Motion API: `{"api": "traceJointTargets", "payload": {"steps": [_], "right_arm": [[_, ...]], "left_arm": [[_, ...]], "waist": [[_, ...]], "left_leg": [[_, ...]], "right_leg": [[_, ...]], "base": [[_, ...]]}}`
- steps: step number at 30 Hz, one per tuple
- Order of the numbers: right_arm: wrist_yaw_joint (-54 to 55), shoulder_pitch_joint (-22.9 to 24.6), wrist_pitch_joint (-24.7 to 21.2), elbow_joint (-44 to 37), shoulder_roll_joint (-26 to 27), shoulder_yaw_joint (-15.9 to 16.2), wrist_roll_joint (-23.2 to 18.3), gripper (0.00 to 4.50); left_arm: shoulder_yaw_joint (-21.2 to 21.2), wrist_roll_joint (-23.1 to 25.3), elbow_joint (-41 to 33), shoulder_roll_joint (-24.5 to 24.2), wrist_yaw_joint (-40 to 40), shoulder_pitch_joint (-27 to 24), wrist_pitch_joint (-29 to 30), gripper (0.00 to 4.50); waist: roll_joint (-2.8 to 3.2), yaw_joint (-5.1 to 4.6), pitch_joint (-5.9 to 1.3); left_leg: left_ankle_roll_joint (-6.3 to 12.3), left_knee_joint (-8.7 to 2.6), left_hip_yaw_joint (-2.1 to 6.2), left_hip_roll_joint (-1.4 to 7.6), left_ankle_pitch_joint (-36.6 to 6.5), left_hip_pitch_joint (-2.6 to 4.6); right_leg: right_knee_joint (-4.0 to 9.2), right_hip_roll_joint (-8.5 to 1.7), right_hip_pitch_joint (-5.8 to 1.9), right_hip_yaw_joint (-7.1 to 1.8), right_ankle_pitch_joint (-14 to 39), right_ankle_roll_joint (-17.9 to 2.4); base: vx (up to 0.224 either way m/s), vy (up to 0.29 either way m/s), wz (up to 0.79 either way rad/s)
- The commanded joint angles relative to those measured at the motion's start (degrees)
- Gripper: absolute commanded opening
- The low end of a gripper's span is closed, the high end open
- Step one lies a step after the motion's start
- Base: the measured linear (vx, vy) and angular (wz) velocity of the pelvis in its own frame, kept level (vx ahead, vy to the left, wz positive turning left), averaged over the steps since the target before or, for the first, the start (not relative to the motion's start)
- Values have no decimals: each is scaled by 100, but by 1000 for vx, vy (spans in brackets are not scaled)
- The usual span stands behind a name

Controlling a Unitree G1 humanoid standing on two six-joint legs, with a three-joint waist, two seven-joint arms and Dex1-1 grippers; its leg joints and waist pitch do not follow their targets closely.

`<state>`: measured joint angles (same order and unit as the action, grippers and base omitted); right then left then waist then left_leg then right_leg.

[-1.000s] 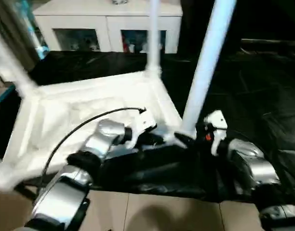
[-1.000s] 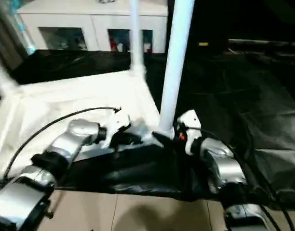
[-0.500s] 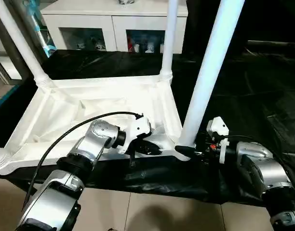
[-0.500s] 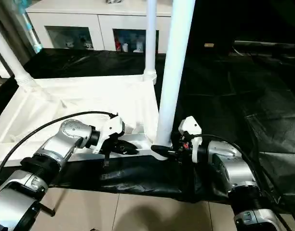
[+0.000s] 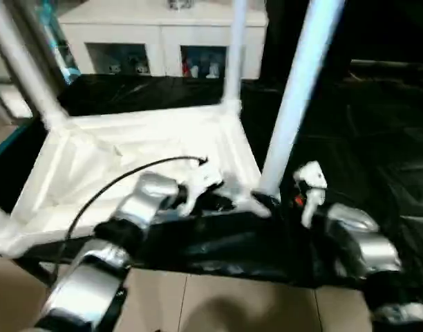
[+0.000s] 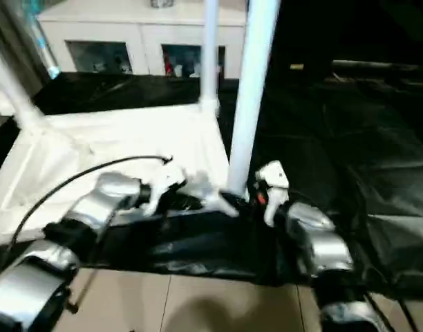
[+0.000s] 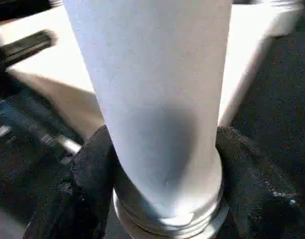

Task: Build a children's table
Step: Rotate leg to tighten

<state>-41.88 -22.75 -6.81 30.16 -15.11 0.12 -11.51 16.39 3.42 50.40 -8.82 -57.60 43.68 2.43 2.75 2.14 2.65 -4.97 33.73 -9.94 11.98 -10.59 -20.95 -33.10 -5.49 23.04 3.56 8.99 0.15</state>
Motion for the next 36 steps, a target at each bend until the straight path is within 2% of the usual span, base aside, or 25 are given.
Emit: {"api": "traceJointTargets", "payload": {"steps": [1, 2, 4, 5, 9, 10, 12, 13, 14, 16, 19, 21, 22, 24, 25, 27, 32, 36], "right_arm": [[1375, -122, -203, 643, 463, -64, 329, 267], [1521, -152, -207, 688, 511, -88, 346, 267], [1787, -218, -234, 777, 612, -120, 387, 267], [1974, -332, -255, 887, 779, -88, 424, 267], [1763, -468, -154, 893, 994, 22, 408, 267], [1601, -481, -153, 842, 1003, 30, 341, 301], [1422, -481, -148, 776, 973, 69, 315, 336], [1193, -470, -118, 693, 879, 155, 327, 339], [894, -434, -117, 536, 726, 262, 347, 339], [688, -405, -135, 420, 618, 330, 352, 364], [38, -295, -151, 111, 224, 531, 299, 364], [-376, -211, -185, -58, 0, 552, 216, 364], [-509, -190, -228, -104, -57, 525, 166, 364], [-960, -112, -333, -247, -271, 477, 26, 364], [-1133, -75, -357, -304, -367, 499, -6, 364], [-1445, 3, -417, -437, -522, 557, -72, 364], [-2007, 155, -611, -748, -785, 703, -237, 364], [-2222, 224, -714, -899, -859, 767, -241, 332]], "left_arm": [[-111, 73, 302, 418, 928, 383, 93, 0], [-113, 89, 339, 453, 1017, 408, 100, 0], [-113, 121, 419, 527, 1188, 460, 114, 0], [-102, 146, 514, 653, 1321, 524, 137, 0], [-45, 191, 585, 752, 1175, 555, 35, 0], [-13, 224, 582, 728, 1131, 550, -3, 0], [15, 243, 566, 690, 1047, 533, -29, 0], [31, 260, 575, 629, 937, 509, -83, 0], [47, 249, 533, 549, 767, 460, -120, 0], [62, 245, 498, 493, 666, 427, -141, 0], [150, 192, 401, 304, 190, 327, -305, 0], [192, 133, 244, 163, -240, 215, -398, 0], [211, 135, 194, 111, -352, 179, -427, 0], [273, 158, 51, -63, -653, 67, -554, 0], [294, 150, 0, -128, -777, 24, -581, 0], [327, 126, -105, -250, -1025, -63, -633, 0], [477, 52, -528, -614, -1693, -324, -557, 0], [464, 39, -727, -760, -1853, -421, -521, 0]], "waist": [[-28, -35, -336], [-35, -78, -340], [-41, -93, -341], [-19, -100, -347], [-34, -112, -363], [-33, -108, -361], [-28, -110, -369], [-65, -118, -362], [-47, -109, -373], [-53, -101, -377], [-49, -94, -381], [-52, -85, -384], [-74, -79, -393], [-48, -39, -399], [-35, -13, -403], [-40, 17, -406], [-24, 44, -395], [-24, 56, -374]], "left_leg": [[194, -443, -12, 28, -1659, 45], [138, -443, -8, 18, -1718, 51], [148, -444, 2, -1, -1746, 36], [180, -435, -1, -1, -1752, 45], [280, -437, -2, 3, -1644, 9], [315, -434, -9, 9, -1640, 15], [355, -435, -4, 17, -1582, 6], [368, -446, 0, 20, -1582, -17], [386, -434, 0, 20, -1568, -6], [460, -418, -16, 24, -1477, -3], [523, -414, -5, 33, -1302, -21], [573, -405, -10, 39, -1244, -24], [597, -401, -12, 49, -1212, -28], [694, -391, -19, 72, -1087, -25], [708, -382, -32, 83, -1076, 3], [705, -384, -33, 95, -1032, 1], [598, -397, -47, 102, -1197, 23], [486, -418, -53, 105, -1347, 33]], "right_leg": [[457, -203, -250, -124, 2294, -1086], [466, -192, -231, -117, 2340, -1051], [489, -194, -253, -100, 2449, -978], [494, -195, -238, -105, 2411, -993], [468, -190, -269, -105, 2068, -1098], [469, -187, -267, -108, 2003, -1127], [447, -191, -285, -111, 1836, -1196], [440, -188, -299, -103, 1819, -1211], [433, -198, -302, -105, 1794, -1232], [424, -198, -307, -121, 1598, -1286], [393, -206, -326, -113, 1428, -1361], [375, -208, -337, -120, 1282, -1438], [367, -209, -348, -121, 1217, -1461], [323, -200, -350, -123, 928, -1568], [313, -194, -323, -123, 849, -1622], [281, -192, -341, -123, 686, -1684], [287, -194, -321, -128, 851, -1675], [317, -197, -303, -138, 1154, -1585]], "base": [[0, 0, 0], [0, 0, 0], [0, 0, 0], [0, 0, 0], [0, 0, 0], [0, 0, 0], [0, 0, 0], [0, 0, 0], [0, 0, 0], [0, 0, 0], [0, 0, 0], [0, 0, 0], [0, 0, 0], [0, 0, 0], [0, 0, 0], [0, 0, 0], [0, 0, 0], [0, 0, 0]]}}
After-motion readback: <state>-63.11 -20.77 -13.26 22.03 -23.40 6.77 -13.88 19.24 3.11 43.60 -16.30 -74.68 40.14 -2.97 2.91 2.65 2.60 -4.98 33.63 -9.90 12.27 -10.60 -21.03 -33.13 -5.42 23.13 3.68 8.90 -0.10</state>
